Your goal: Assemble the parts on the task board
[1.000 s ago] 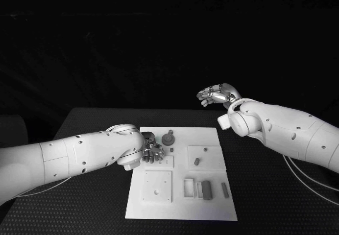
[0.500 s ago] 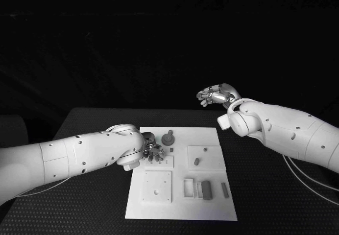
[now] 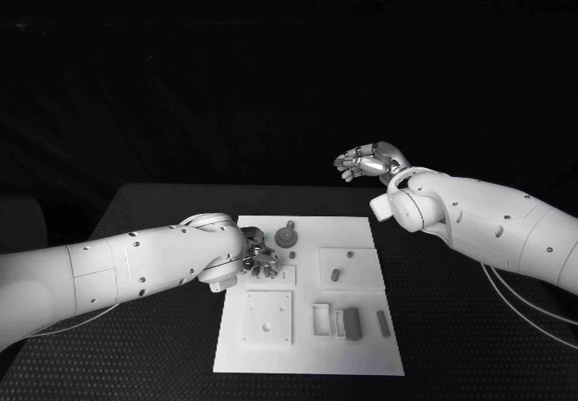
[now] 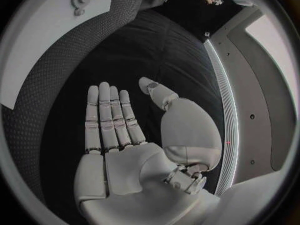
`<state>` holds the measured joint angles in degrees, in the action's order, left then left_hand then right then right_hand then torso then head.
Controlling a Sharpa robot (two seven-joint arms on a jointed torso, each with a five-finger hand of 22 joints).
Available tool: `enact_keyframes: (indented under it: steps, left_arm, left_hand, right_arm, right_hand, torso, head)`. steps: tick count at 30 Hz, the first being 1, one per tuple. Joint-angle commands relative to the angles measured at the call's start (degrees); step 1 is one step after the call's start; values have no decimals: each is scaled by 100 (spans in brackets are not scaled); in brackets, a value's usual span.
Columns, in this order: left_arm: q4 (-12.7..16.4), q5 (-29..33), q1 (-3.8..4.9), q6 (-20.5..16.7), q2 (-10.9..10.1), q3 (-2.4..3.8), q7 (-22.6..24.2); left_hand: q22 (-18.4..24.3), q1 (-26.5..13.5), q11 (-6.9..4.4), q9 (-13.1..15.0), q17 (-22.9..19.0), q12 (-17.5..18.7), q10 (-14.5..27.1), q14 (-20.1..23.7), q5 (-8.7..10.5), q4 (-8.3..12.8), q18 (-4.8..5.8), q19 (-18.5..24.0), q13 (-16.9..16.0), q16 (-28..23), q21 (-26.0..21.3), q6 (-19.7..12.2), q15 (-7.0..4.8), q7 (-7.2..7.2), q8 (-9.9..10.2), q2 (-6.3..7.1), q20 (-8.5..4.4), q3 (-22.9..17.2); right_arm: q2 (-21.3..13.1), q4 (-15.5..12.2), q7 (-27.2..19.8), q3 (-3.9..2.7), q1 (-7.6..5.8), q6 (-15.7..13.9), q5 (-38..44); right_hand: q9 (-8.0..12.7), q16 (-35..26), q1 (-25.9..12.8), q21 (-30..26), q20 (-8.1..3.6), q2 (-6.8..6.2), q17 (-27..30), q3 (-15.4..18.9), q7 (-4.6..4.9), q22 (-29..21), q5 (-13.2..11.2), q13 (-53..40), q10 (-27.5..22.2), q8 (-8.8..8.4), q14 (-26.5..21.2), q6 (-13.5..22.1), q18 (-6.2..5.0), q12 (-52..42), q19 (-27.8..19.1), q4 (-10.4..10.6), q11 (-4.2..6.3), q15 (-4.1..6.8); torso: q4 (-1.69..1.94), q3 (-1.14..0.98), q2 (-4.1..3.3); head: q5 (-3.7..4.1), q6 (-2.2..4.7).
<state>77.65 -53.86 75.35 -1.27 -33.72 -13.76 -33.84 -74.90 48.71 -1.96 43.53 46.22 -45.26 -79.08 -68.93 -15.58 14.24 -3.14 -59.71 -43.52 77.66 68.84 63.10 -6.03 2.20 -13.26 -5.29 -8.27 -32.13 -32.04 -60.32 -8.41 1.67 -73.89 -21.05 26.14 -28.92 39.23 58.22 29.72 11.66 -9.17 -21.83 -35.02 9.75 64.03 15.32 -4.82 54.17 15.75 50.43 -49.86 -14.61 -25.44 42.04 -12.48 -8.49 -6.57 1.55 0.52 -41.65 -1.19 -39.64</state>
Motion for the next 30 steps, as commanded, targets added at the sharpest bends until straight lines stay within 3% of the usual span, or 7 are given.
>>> enact_keyframes:
  steps: [1,30]
  left_arm:
    - [-1,-15,-6,101,-2,4,-10]
    - [-18,-10,-42,122,-23,4,-23]
  left_hand:
    - [-128,117,-242,4,10,-27,-186,-485,-25,30,-332,-149,-12,22,22,-34,-455,-3,33,-111,-734,-75]
    - [-125,97,-236,0,34,-49,-170,-480,-46,33,-339,-126,-47,27,54,-14,-448,1,42,-107,-725,-79]
  right_arm:
    - [5,11,-13,-4,-2,94,45]
    - [15,26,-7,-4,-2,148,44]
  right_hand:
    - [10,-28,8,-33,7,56,4,21,18,-6,30,8,15,-11,-2,13,-32,23,-33,-1,-39,-18]
    - [17,-56,7,-60,20,67,3,36,14,-1,53,23,19,-13,-17,14,-30,36,-59,2,-41,-28]
  torso:
    - [2,1,4]
    - [7,2,1]
  head:
    - [5,5]
    - [22,-11]
